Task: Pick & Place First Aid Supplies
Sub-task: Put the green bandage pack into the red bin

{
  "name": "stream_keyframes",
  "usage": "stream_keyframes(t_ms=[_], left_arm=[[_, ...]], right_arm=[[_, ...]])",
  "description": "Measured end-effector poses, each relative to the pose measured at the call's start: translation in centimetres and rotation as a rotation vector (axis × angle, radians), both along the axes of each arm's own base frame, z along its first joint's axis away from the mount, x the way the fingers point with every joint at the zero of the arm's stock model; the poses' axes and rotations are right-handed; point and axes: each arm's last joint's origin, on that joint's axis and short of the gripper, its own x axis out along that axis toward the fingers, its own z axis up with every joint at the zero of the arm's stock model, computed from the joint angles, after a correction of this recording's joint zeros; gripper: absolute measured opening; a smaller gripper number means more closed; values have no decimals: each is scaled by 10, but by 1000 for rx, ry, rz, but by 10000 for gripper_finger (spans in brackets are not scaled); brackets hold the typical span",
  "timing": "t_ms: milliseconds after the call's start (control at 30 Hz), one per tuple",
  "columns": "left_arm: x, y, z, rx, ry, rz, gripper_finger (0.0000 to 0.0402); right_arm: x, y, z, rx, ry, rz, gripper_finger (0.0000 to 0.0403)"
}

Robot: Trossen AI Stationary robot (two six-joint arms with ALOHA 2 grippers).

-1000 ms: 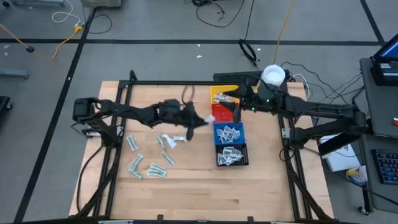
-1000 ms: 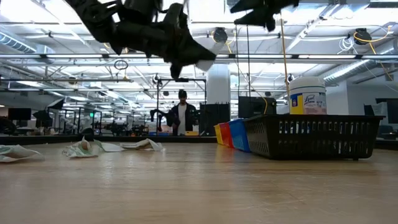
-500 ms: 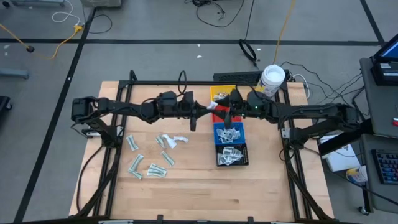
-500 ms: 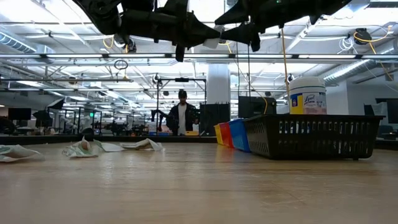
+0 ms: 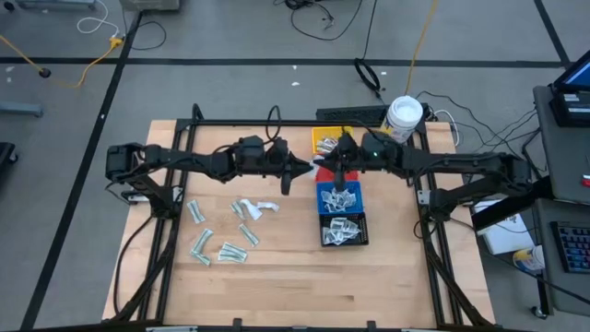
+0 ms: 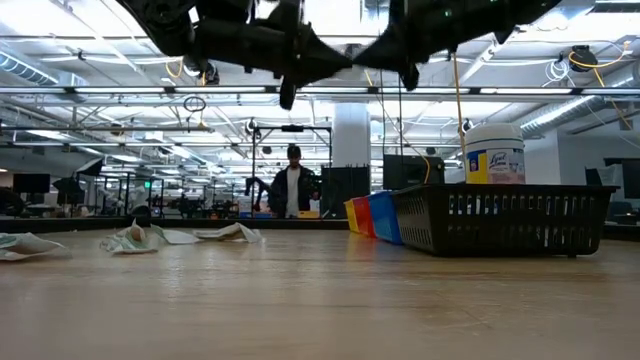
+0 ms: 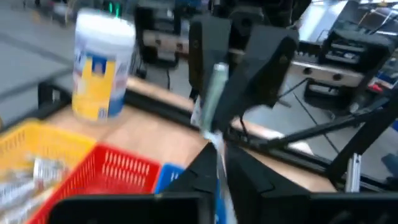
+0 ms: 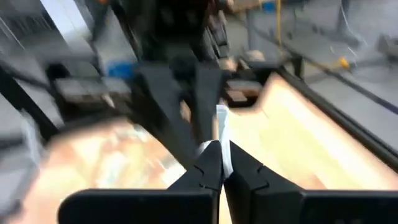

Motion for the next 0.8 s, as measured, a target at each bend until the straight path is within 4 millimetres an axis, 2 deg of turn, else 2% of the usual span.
stream_keyframes(t_ms=[167,333,533,667,800], left_arm=[[-4,5,-16,-92,160,-59,96],[-9,3,-28,-133,287,-98,138],[-16,1,-42,-116,443,-121,153],[-24,-1,-53,-86,588,-151,154],[-33,-3,-63,-48,716,-186,154]], right_arm=[[-7,-24,-7,-100,231,-32,1],[-14,-48,-28,-172,437,-39,1],[-11,-66,-64,-246,644,31,1],[-7,-70,-77,-233,695,48,4],[-6,-70,-82,-201,707,57,43]])
